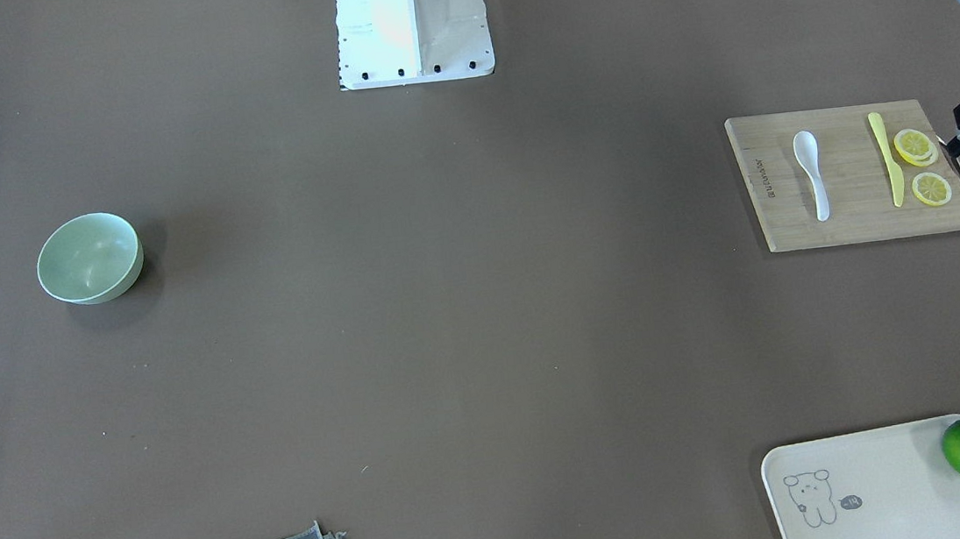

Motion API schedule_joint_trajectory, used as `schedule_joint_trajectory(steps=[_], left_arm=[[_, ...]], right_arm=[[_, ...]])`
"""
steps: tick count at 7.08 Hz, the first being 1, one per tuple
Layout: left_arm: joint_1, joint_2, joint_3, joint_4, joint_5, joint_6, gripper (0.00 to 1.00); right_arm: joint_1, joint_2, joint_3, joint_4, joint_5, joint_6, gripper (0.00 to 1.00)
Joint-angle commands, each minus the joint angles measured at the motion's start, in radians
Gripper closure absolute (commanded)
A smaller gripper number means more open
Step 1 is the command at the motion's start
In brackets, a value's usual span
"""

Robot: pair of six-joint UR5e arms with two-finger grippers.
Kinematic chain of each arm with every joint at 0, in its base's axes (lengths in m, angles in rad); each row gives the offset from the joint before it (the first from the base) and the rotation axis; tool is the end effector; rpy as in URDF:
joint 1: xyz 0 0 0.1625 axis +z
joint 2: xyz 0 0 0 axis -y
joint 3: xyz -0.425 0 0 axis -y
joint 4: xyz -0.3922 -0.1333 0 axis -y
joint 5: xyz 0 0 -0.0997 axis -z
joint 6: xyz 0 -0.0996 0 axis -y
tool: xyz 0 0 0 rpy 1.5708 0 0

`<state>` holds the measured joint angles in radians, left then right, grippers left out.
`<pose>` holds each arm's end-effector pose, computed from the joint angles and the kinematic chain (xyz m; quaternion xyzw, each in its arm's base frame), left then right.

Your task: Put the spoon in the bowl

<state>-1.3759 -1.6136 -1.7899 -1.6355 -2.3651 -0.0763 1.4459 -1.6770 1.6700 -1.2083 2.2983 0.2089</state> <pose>0.0384 -0.5162 0.5197 0.0970 0.3984 0.1167 0.9046 0.0084 -0.4712 0.6229 0.1048 -0.3728 -0.0242 0.9217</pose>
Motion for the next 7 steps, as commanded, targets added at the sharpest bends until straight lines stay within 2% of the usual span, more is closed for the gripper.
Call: schedule_joint_trajectory(steps=[1, 3, 4, 7], left_arm=[[-0.035, -0.008, -0.006, 0.133, -0.002, 0.001, 0.02], [-0.034, -0.003, -0.008, 0.14, 0.036, 0.003, 0.02], [-0.034, -0.002, -0.012, 0.138, 0.1, -0.002, 0.02], [-0.034, -0.002, -0.06, 0.12, 0.061, -0.002, 0.02]], right_arm=[[0.001, 0.0, 0.001, -0.001, -0.005, 0.0, 0.0], [0.001, -0.004, 0.001, 0.006, -0.003, 0.0, 0.0], [0.001, -0.01, -0.004, 0.007, 0.009, -0.002, 0.0], [-0.018, -0.01, 0.001, 0.045, 0.032, -0.011, 0.0]])
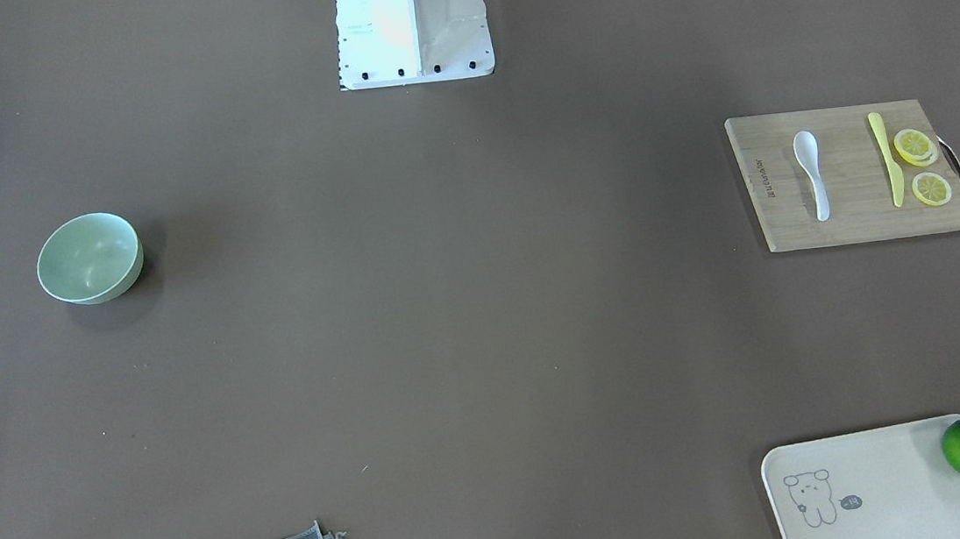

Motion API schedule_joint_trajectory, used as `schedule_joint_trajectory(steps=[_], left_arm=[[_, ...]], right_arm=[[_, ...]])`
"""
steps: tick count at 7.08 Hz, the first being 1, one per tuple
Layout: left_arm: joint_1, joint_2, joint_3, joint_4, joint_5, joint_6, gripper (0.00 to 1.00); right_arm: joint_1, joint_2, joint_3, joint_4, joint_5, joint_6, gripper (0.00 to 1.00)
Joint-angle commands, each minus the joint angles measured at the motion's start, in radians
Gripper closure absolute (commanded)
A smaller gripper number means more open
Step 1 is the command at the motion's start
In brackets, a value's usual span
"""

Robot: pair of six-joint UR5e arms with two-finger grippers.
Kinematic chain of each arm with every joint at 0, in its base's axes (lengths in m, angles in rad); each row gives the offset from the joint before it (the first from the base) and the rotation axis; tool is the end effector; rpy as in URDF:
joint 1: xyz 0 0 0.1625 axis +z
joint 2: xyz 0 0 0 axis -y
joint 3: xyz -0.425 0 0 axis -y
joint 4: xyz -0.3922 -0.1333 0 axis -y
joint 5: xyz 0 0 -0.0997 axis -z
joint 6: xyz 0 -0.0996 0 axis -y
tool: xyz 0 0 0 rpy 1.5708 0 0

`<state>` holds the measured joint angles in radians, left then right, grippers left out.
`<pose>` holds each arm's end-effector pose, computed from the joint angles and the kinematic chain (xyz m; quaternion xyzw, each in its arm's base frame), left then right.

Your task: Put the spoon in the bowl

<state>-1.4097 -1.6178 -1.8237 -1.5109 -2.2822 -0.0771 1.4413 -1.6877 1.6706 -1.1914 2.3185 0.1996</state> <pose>0.0143 -0.5138 0.5207 0.0704 0.3566 0.0807 0.9281 0.0054 -0.4663 0.6243 0.1066 -0.3818 -0.0337 0.9174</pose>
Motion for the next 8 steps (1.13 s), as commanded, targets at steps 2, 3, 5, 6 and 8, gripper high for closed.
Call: schedule_joint_trajectory(steps=[2, 3, 5, 6, 8], left_arm=[[0.008, 0.007, -0.002, -0.093, -0.065, -0.001, 0.02], [0.008, 0.028, -0.005, -0.147, -0.068, 0.002, 0.02], [0.027, 0.029, -0.012, -0.231, -0.071, -0.122, 0.02], [0.034, 0.045, -0.008, -0.298, -0.069, -0.174, 0.02], [0.075, 0.042, -0.005, -0.35, -0.06, -0.26, 0.02]], right_arm=[[-0.027, -0.001, 0.0, 0.041, 0.019, 0.007, 0.0], [-0.027, 0.0, 0.003, 0.042, 0.019, 0.006, 0.0], [-0.032, 0.005, 0.014, 0.042, 0.054, 0.012, 0.0], [-0.048, 0.005, 0.017, 0.042, 0.058, 0.061, 0.0], [-0.198, 0.019, 0.038, 0.123, 0.03, 0.299, 0.01]])
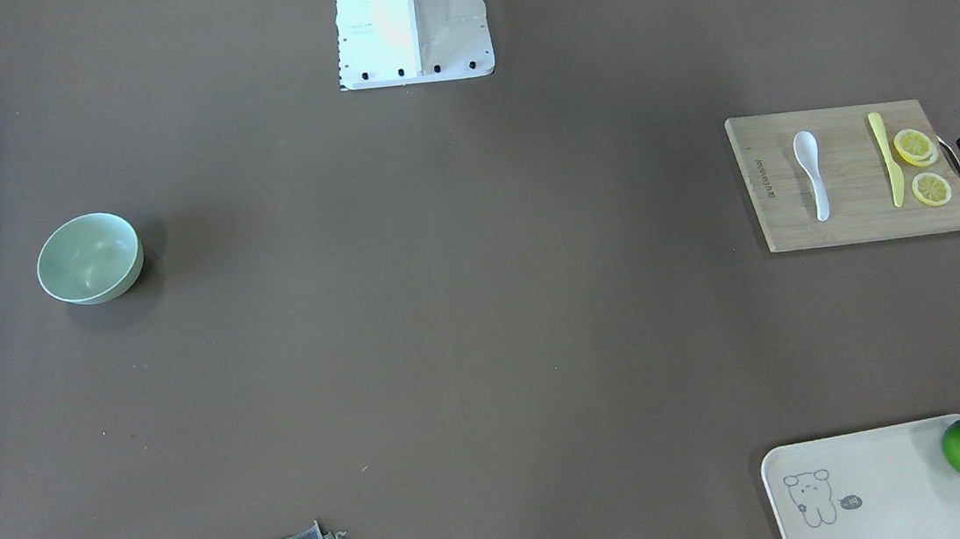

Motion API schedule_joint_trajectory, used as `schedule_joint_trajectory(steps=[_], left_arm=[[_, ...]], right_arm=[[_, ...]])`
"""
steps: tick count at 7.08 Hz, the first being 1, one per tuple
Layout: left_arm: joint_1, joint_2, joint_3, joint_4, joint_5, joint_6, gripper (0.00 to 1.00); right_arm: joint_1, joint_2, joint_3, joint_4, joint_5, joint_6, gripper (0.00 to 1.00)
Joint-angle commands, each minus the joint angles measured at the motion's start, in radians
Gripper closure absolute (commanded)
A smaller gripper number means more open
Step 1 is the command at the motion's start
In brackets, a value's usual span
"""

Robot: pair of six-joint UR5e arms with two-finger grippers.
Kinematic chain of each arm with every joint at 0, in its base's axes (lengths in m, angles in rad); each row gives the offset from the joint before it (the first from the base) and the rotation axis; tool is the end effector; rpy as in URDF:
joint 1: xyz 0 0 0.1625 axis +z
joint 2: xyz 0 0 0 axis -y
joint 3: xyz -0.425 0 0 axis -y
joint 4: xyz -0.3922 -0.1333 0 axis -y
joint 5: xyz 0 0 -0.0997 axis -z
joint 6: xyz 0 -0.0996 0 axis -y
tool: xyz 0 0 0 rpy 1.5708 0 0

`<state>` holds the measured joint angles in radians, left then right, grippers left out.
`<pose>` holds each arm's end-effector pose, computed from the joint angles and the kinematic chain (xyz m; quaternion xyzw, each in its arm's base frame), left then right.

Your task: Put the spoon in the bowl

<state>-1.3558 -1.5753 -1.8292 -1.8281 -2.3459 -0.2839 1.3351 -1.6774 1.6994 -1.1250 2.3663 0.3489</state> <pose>0.0451 -0.5045 0.4977 0.1406 0.4127 0.0663 0.8975 -0.0487 -0.4689 0.5937 0.0960 -0.4224 -0.0389 0.9005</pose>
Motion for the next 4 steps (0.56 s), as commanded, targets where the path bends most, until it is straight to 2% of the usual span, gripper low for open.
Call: schedule_joint_trajectory(steps=[1, 3, 4], left_arm=[[0.049, -0.011, -0.001, -0.034, 0.004, -0.11, 0.02], [0.169, -0.054, -0.011, -0.034, 0.101, -0.227, 0.02], [0.187, -0.054, -0.015, -0.034, 0.102, -0.236, 0.03]], right_arm=[[-0.147, 0.008, 0.008, 0.101, -0.054, 0.23, 0.01], [-0.224, 0.025, 0.009, 0.108, -0.064, 0.312, 0.01], [-0.264, 0.037, 0.008, 0.108, -0.087, 0.35, 0.01]])
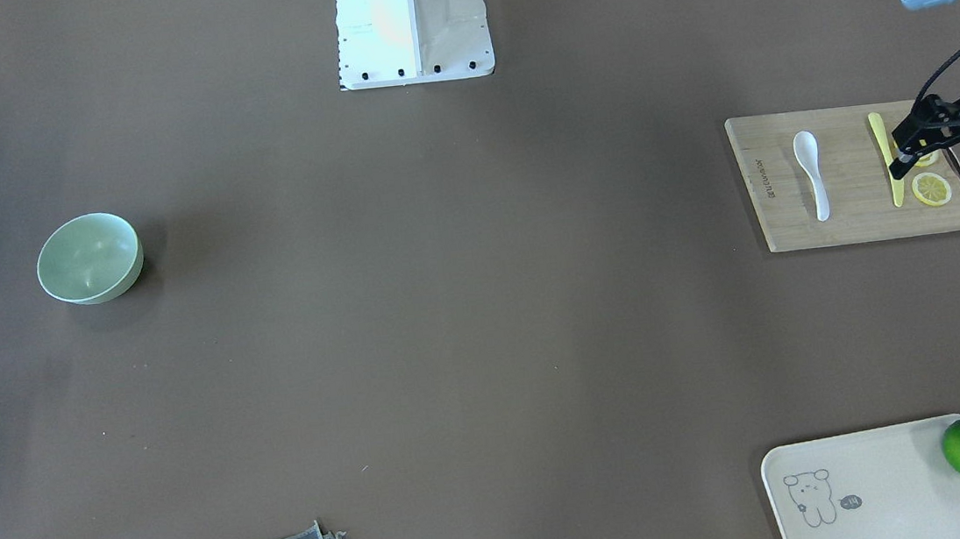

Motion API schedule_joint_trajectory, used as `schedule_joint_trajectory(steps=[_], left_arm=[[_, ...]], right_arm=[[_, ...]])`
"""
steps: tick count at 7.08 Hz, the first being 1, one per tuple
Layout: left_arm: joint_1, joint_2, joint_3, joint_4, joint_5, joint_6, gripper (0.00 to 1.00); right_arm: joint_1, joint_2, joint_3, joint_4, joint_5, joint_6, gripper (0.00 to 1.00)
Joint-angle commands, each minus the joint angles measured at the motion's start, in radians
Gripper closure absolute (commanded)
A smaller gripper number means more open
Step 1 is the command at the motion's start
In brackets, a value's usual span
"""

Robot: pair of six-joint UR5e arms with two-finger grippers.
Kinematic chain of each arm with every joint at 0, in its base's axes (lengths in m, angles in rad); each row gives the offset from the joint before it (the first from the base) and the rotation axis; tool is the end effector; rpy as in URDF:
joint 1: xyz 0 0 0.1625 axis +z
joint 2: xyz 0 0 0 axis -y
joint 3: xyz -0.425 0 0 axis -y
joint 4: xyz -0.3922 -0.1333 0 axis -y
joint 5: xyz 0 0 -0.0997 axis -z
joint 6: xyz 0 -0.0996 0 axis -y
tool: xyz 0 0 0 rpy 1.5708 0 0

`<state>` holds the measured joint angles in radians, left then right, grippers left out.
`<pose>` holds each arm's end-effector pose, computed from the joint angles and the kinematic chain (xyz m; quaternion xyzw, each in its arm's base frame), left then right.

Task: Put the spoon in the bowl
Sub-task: 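Reach the right gripper to the green bowl while the left reaches the spoon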

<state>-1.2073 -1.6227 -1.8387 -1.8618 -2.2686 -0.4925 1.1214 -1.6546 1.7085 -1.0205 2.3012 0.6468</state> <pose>0.1200 -0.5105 0.4690 0.1218 0.4139 0.0448 0.9010 -0.1484 -0.4616 0.5693 0.0595 -0.4358 -0.0179 0.8979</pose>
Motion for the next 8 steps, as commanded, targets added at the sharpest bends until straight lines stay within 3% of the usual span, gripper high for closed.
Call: schedule_joint_trajectory(steps=[1, 2, 5, 7, 8], left_arm=[[0.081, -0.008, -0.004, -0.002, 0.026, -0.044, 0.03], [0.119, -0.008, -0.004, -0.002, 0.026, -0.05, 0.03], [0.175, 0.004, 0.004, -0.002, 0.026, -0.054, 0.07], [0.233, 0.013, 0.025, -0.005, 0.041, -0.083, 0.12], [0.236, 0.039, 0.038, -0.005, 0.064, -0.072, 0.16]], right_arm=[[-0.089, 0.025, -0.006, 0.003, -0.035, 0.068, 0.01], [-0.107, 0.029, -0.01, 0.002, -0.046, 0.068, 0.05], [-0.161, 0.027, -0.023, 0.002, -0.048, 0.07, 0.37], [-0.172, 0.029, -0.023, 0.002, -0.045, 0.07, 0.9], [-0.173, 0.036, -0.02, 0.003, -0.045, 0.07, 1.0]])
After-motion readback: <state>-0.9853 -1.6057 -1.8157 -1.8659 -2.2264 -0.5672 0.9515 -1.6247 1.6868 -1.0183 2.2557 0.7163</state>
